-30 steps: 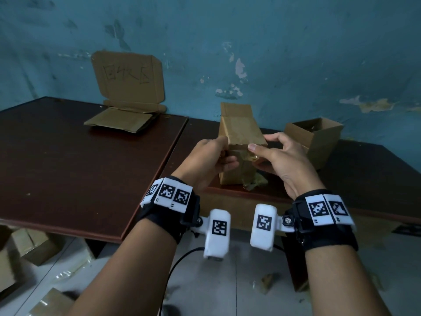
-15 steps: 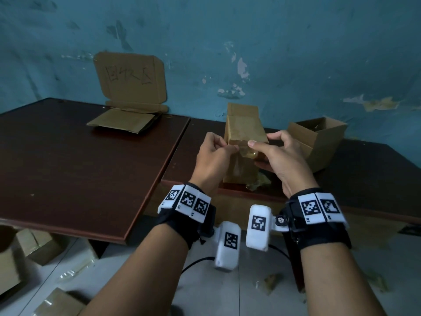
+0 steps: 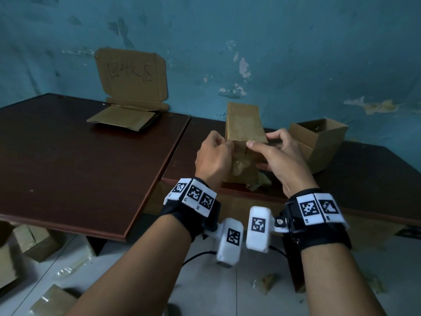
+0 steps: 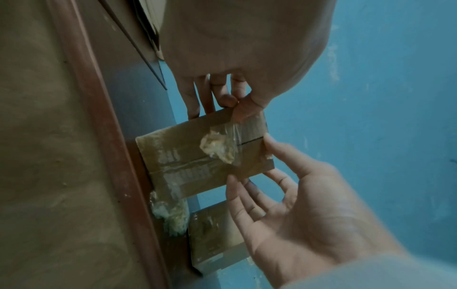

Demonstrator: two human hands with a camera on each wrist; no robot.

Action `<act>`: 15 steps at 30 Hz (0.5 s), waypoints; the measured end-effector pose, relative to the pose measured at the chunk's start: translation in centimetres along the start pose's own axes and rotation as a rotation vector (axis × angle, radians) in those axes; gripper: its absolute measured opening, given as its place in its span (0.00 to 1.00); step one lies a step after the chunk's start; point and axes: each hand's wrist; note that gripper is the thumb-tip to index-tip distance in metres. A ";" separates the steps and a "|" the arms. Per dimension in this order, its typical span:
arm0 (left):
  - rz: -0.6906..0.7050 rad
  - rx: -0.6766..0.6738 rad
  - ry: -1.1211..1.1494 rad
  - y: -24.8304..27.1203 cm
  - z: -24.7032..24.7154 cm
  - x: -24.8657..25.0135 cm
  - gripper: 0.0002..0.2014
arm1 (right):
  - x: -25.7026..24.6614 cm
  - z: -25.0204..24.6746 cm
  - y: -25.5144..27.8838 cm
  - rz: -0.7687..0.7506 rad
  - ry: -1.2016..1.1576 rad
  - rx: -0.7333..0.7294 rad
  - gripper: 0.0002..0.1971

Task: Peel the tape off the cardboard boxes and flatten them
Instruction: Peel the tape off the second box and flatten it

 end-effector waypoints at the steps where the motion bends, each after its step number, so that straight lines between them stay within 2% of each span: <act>1: -0.003 -0.014 0.014 0.0 -0.2 -0.2 0.04 | 0.0 -0.1 0.0 0.008 -0.008 0.000 0.20; 5: -0.040 -0.127 0.150 -0.3 -1.1 -1.0 0.08 | 0.1 -0.5 0.0 0.026 -0.038 0.003 0.20; 10: 0.134 -0.106 -0.058 -0.9 -1.1 -2.2 0.14 | 0.0 -0.4 0.1 0.028 -0.048 -0.003 0.20; 15: 0.141 -0.118 -0.120 -1.2 -1.5 -2.1 0.11 | 0.0 -0.5 0.1 0.034 -0.061 0.003 0.20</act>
Point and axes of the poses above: each hand's wrist, its own y-axis away from the middle knuckle, its own z-axis out of the palm, x = y × z, and after that the axes turned 5 degrees about y, right-handed
